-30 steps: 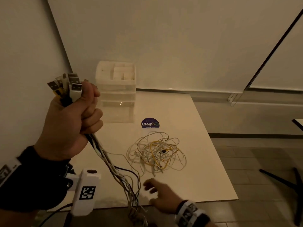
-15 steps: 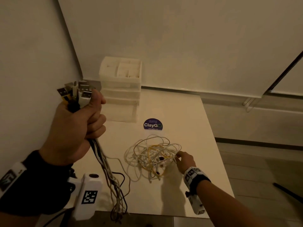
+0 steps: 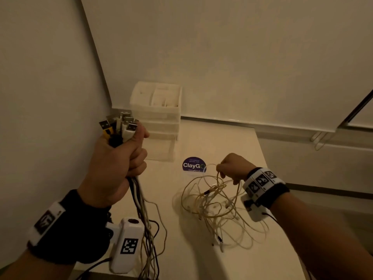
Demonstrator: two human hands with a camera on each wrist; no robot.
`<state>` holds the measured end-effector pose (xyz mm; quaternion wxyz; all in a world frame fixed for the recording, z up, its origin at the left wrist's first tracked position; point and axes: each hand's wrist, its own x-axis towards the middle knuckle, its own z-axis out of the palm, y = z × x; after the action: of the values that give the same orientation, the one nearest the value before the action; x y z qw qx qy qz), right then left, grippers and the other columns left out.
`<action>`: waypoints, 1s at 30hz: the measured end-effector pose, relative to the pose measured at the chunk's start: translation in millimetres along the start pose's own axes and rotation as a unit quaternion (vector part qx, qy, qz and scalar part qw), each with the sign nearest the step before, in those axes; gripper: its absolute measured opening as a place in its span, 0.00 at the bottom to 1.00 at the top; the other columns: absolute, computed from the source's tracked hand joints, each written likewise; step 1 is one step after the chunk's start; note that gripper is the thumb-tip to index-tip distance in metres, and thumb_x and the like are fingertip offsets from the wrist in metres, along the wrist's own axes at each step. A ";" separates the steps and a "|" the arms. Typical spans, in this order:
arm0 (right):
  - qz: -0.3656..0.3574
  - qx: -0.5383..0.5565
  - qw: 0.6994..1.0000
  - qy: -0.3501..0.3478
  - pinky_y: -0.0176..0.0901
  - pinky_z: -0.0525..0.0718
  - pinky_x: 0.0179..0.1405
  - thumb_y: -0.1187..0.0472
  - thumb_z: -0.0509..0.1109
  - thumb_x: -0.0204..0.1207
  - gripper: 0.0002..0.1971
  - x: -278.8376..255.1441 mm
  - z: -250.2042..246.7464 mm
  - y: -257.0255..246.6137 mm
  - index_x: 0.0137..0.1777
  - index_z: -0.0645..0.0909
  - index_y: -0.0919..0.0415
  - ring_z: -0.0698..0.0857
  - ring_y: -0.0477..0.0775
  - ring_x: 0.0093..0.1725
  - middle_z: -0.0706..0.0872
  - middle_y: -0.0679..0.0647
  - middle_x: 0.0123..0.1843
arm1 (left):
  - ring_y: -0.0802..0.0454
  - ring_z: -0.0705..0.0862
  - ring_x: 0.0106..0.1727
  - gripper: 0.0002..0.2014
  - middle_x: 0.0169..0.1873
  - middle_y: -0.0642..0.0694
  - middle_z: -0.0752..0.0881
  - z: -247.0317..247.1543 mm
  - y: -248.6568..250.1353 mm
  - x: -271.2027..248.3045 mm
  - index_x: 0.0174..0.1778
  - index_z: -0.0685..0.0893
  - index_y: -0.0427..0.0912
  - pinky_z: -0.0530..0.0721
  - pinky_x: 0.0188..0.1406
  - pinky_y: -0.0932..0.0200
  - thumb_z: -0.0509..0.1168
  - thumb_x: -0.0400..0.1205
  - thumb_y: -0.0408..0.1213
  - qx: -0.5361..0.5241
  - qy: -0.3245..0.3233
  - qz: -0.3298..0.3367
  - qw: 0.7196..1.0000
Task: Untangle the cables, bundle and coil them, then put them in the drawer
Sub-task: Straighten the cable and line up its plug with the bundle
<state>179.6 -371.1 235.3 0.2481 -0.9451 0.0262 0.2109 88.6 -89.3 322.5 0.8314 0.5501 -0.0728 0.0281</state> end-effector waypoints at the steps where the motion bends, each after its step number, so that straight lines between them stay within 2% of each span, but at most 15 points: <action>1: 0.008 0.051 0.998 0.028 0.38 0.77 0.21 0.59 0.65 0.77 0.16 -0.1 -0.1 -7.5 0.29 0.83 0.65 0.76 0.54 0.21 0.76 0.52 0.22 | 0.60 0.57 0.16 0.15 0.18 0.52 0.60 1.2 -0.7 0.7 0.38 0.80 0.40 0.56 0.15 0.69 0.70 0.72 0.50 -0.001 -0.001 -0.001 1.000; 2: 0.004 0.130 0.991 0.043 0.38 0.74 0.20 0.61 0.65 0.77 0.15 -0.8 0.6 -13.5 0.30 0.82 0.67 0.72 0.53 0.20 0.73 0.52 0.21 | 0.60 0.57 0.16 0.15 0.18 0.52 0.60 1.2 -1.1 1.0 0.38 0.80 0.40 0.57 0.15 0.70 0.70 0.72 0.50 -0.003 -0.003 -0.001 1.000; 4: -0.031 0.330 0.943 0.033 0.38 0.66 0.20 0.62 0.63 0.80 0.15 -4.4 0.7 -22.7 0.32 0.78 0.67 0.62 0.51 0.19 0.65 0.52 0.19 | 0.60 0.57 0.16 0.16 0.18 0.52 0.60 -1.4 -0.8 2.6 0.39 0.80 0.40 0.58 0.15 0.70 0.71 0.71 0.51 -0.009 -0.006 0.002 1.000; 5: -0.051 0.399 0.916 0.017 0.38 0.64 0.20 0.62 0.62 0.82 0.15 -7.1 0.9 -24.0 0.33 0.78 0.67 0.59 0.50 0.19 0.63 0.52 0.19 | 0.60 0.57 0.15 0.17 0.18 0.52 0.60 -3.2 -0.3 2.5 0.39 0.80 0.40 0.58 0.15 0.70 0.72 0.71 0.51 -0.010 -0.006 0.001 1.000; 6: -0.069 0.430 0.900 0.002 0.38 0.64 0.21 0.61 0.62 0.83 0.16 -8.8 2.8 -21.3 0.35 0.78 0.67 0.59 0.50 0.19 0.64 0.52 0.20 | 0.60 0.57 0.15 0.17 0.18 0.52 0.60 -5.0 0.4 1.8 0.39 0.80 0.40 0.58 0.15 0.70 0.72 0.71 0.51 -0.009 -0.005 0.000 1.000; 7: -0.085 0.434 0.897 -0.005 0.40 0.66 0.22 0.61 0.61 0.84 0.16 -10.2 7.2 -16.1 0.36 0.79 0.67 0.61 0.50 0.19 0.66 0.53 0.20 | 0.60 0.57 0.15 0.17 0.18 0.52 0.61 -6.5 1.2 1.2 0.39 0.80 0.40 0.58 0.15 0.70 0.72 0.71 0.51 -0.009 -0.005 -0.002 1.000; 9: -0.087 0.406 0.910 0.013 0.44 0.69 0.26 0.61 0.61 0.84 0.15 -9.2 23.1 1.8 0.38 0.80 0.68 0.66 0.51 0.22 0.70 0.53 0.21 | 0.61 0.58 0.15 0.16 0.17 0.53 0.61 -9.3 2.6 -0.4 0.38 0.80 0.40 0.58 0.15 0.70 0.70 0.72 0.50 -0.014 0.002 -0.002 1.000; 11: -0.036 0.403 0.913 0.052 0.46 0.72 0.28 0.61 0.60 0.85 0.16 -8.4 46.6 26.1 0.39 0.80 0.68 0.68 0.52 0.25 0.71 0.53 0.23 | 0.60 0.58 0.15 0.15 0.17 0.53 0.61 -11.8 3.5 -2.2 0.37 0.79 0.40 0.57 0.15 0.70 0.69 0.72 0.49 -0.014 0.008 -0.002 1.000; 12: 0.006 0.427 0.902 0.071 0.46 0.76 0.29 0.60 0.59 0.86 0.16 -9.0 60.7 39.1 0.40 0.80 0.68 0.70 0.53 0.26 0.72 0.54 0.25 | 0.60 0.57 0.15 0.14 0.17 0.53 0.61 -13.2 3.0 -2.8 0.37 0.80 0.40 0.57 0.15 0.70 0.69 0.72 0.49 -0.012 0.009 -0.004 1.000; 14: 0.094 0.519 0.844 0.101 0.51 0.82 0.35 0.60 0.57 0.87 0.16 -12.4 88.6 63.7 0.42 0.79 0.67 0.73 0.54 0.28 0.73 0.56 0.28 | 0.60 0.57 0.15 0.14 0.17 0.53 0.61 -15.6 0.6 -4.2 0.37 0.80 0.41 0.57 0.15 0.70 0.69 0.72 0.49 -0.007 0.011 -0.011 1.000; 16: 0.148 0.587 0.786 0.127 0.54 0.82 0.37 0.59 0.56 0.88 0.17 -15.5 110.9 82.2 0.43 0.79 0.68 0.73 0.55 0.29 0.72 0.56 0.29 | 0.60 0.58 0.15 0.14 0.17 0.52 0.62 -16.4 -2.5 -4.3 0.37 0.80 0.41 0.57 0.15 0.70 0.69 0.72 0.50 -0.004 0.006 -0.015 1.000; 20: 0.156 0.642 0.732 0.165 0.47 0.72 0.31 0.54 0.60 0.86 0.16 -26.7 130.6 93.0 0.46 0.83 0.65 0.69 0.53 0.29 0.70 0.55 0.28 | 0.60 0.58 0.15 0.15 0.18 0.52 0.62 -10.0 -7.3 -2.6 0.37 0.81 0.41 0.59 0.15 0.70 0.70 0.72 0.50 -0.001 -0.009 -0.022 1.000; 24: 0.163 0.722 0.654 0.157 0.48 0.75 0.35 0.49 0.60 0.85 0.16 -33.3 133.2 93.2 0.48 0.84 0.58 0.70 0.51 0.30 0.71 0.51 0.29 | 0.60 0.59 0.15 0.18 0.18 0.53 0.62 -1.2 -11.6 -1.1 0.38 0.81 0.42 0.59 0.14 0.70 0.73 0.69 0.54 0.002 -0.026 -0.026 0.999; 27: 0.178 0.753 0.615 0.151 0.57 0.82 0.46 0.48 0.60 0.85 0.14 -35.1 137.0 95.2 0.48 0.82 0.55 0.73 0.52 0.35 0.72 0.51 0.31 | 0.60 0.58 0.15 0.17 0.18 0.53 0.62 1.9 -13.4 -1.7 0.37 0.81 0.42 0.59 0.15 0.71 0.72 0.70 0.53 0.008 -0.027 -0.024 0.999; 30: 0.198 0.772 0.584 0.155 0.71 0.79 0.57 0.47 0.60 0.84 0.14 -37.5 142.4 99.6 0.47 0.80 0.55 0.76 0.55 0.43 0.73 0.52 0.34 | 0.61 0.59 0.15 0.16 0.17 0.53 0.62 1.0 -13.5 -1.6 0.37 0.81 0.43 0.59 0.15 0.71 0.72 0.71 0.52 0.011 -0.021 -0.025 0.999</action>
<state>75.2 -392.0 93.0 0.8286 -0.3876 0.4040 0.0056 88.6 -95.4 310.4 0.8240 0.5615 -0.0760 -0.0037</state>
